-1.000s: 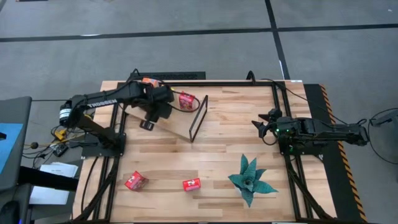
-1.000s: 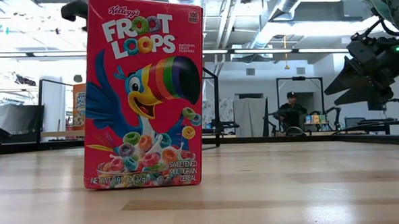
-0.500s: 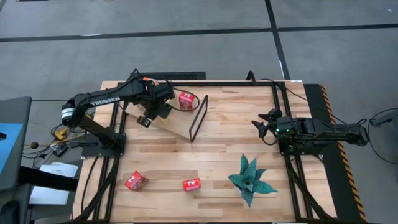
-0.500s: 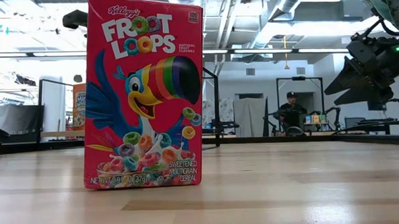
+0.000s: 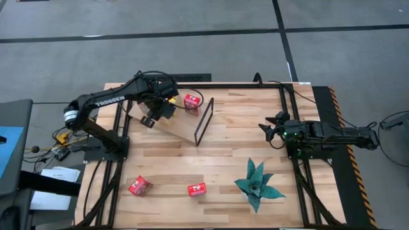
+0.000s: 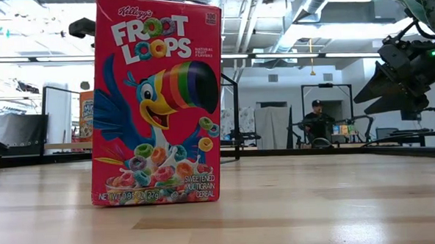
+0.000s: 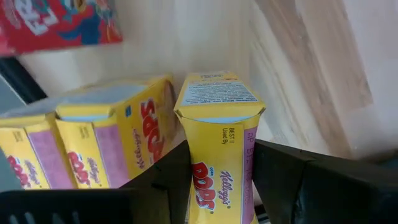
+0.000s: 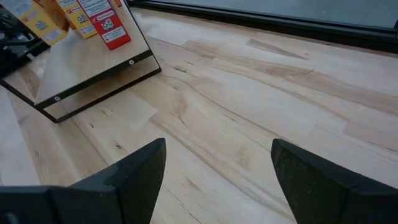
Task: Stack cereal on shelf
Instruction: Put the yellow cereal box aligned with the other yellow cereal boxes on the shelf
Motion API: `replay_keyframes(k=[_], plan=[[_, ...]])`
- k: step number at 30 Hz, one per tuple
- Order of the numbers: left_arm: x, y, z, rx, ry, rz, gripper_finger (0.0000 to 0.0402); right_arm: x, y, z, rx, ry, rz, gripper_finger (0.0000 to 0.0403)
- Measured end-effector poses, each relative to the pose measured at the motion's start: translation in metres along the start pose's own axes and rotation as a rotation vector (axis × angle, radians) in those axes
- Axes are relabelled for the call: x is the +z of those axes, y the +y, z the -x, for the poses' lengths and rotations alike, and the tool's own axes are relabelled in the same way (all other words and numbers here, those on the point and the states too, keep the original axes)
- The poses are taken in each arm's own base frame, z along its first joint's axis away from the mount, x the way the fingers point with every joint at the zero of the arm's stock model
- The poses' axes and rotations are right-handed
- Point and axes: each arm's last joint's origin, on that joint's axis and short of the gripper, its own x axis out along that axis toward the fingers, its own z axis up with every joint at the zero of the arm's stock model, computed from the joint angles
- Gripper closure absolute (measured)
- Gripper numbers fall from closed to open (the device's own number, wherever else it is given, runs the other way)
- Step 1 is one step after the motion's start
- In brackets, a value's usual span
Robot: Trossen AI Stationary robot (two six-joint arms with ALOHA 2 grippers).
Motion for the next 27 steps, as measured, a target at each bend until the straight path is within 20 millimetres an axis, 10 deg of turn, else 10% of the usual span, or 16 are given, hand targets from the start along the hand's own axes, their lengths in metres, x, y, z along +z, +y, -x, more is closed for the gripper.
replay_keyframes(k=[27], plan=[[-0.002, 0.0, -0.02, 0.027, 0.033, -0.058, 0.0264, 0.0, 0.0, 0.0, 0.0, 0.0, 0.0, 0.0086]])
